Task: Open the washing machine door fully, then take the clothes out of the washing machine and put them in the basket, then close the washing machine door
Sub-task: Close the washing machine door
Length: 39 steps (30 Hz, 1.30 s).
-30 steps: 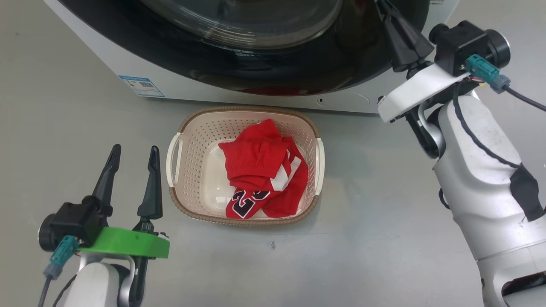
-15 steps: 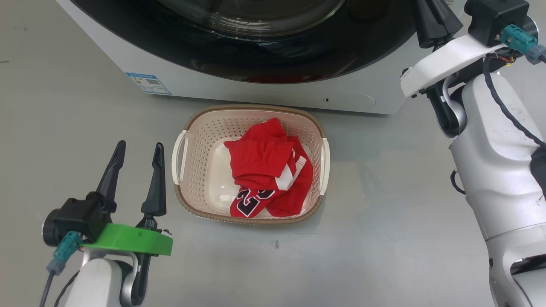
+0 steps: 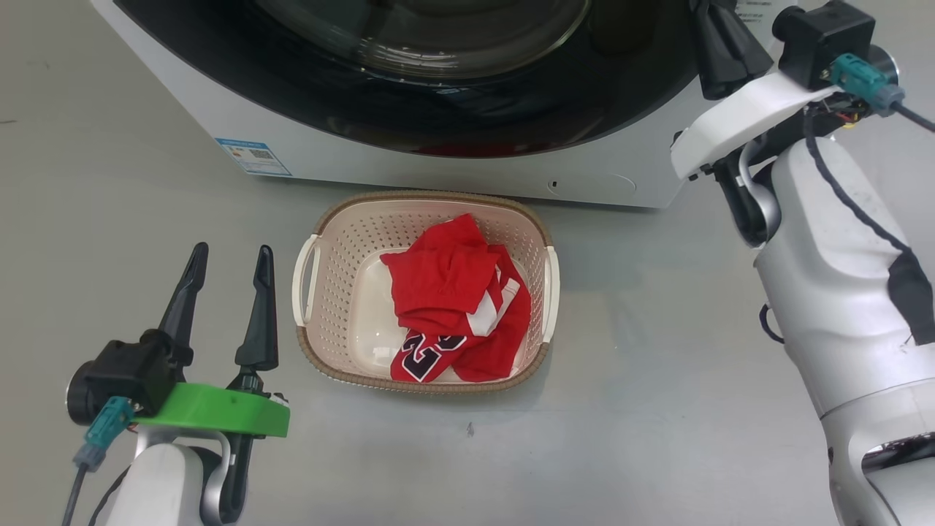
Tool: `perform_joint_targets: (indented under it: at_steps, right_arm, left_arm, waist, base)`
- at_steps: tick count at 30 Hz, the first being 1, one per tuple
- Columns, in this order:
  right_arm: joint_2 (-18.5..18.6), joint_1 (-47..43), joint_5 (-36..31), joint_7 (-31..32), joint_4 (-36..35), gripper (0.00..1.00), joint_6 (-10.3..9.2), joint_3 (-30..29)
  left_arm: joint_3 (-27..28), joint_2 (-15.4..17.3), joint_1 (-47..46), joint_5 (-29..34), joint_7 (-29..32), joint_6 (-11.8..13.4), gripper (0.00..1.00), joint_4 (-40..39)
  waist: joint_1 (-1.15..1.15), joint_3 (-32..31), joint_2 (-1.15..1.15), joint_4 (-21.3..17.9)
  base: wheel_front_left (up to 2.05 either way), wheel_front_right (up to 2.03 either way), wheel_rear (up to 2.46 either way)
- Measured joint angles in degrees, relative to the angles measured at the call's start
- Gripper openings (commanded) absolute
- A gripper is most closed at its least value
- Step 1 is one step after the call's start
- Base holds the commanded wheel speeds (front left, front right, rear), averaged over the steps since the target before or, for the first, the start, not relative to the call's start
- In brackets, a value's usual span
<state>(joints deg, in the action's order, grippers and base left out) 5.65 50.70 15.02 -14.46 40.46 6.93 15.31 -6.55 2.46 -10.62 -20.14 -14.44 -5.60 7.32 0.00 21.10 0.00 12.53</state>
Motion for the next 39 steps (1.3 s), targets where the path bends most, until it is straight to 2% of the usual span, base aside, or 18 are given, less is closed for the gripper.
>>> perform_joint_targets:
  at_steps: [4,17,18,19,20,27,31,39]
  right_arm:
    - [-0.41,-2.07,0.04,0.00,-0.90,0.00,0.00,0.68]
    - [-1.44,-14.34,1.26,-0.04,-9.89,0.01,0.00,-0.16]
    - [-1.47,-15.43,1.27,-0.04,-10.37,0.27,0.00,-0.32]
    - [-1.49,-16.42,1.29,-0.04,-10.74,0.44,0.00,-0.47]
    - [-1.53,-17.42,1.38,-0.04,-11.22,0.99,0.00,-0.57]
    - [-1.85,-23.86,1.69,-0.04,-14.11,1.00,-0.64,-2.04]
    - [-1.99,-26.92,1.67,-0.04,-16.22,1.00,-1.83,-2.85]
    - [-2.14,-32.10,1.66,-0.04,-19.65,1.00,-3.05,-3.83]
  left_arm:
    - [0.64,0.00,0.03,0.15,0.00,0.00,1.00,0.15]
    - [1.90,-0.05,0.18,0.16,0.00,0.00,1.00,0.27]
    - [2.05,-0.05,0.19,0.18,0.00,0.00,1.00,0.25]
    - [2.16,-0.05,0.20,0.20,0.00,0.00,1.00,0.25]
    - [2.27,-0.05,0.23,0.29,0.00,0.00,1.00,0.25]
    - [2.38,-0.05,0.97,0.59,0.00,-0.01,1.00,0.73]
    - [2.27,-0.05,1.65,1.02,0.00,-0.10,1.00,1.31]
    - [2.24,-0.04,2.92,1.19,0.00,-0.23,1.00,1.82]
  waist:
    - [0.00,-0.51,0.00,-0.71]
    - [0.00,-2.54,0.00,-3.12]
    - [0.00,-2.68,0.00,-3.39]
    - [0.00,-2.84,0.00,-3.66]
    - [0.00,-3.01,0.00,-3.94]
    - [0.00,-4.62,0.00,-5.73]
    - [0.00,-5.77,0.00,-6.68]
    - [0.00,-7.72,0.00,-8.37]
  base:
    - [0.00,0.00,0.00]
    - [0.00,0.00,0.00]
    - [0.00,0.00,0.00]
    - [0.00,0.00,0.00]
    - [0.00,0.00,0.00]
    - [0.00,0.00,0.00]
    - [0.00,0.00,0.00]
    - [0.00,0.00,0.00]
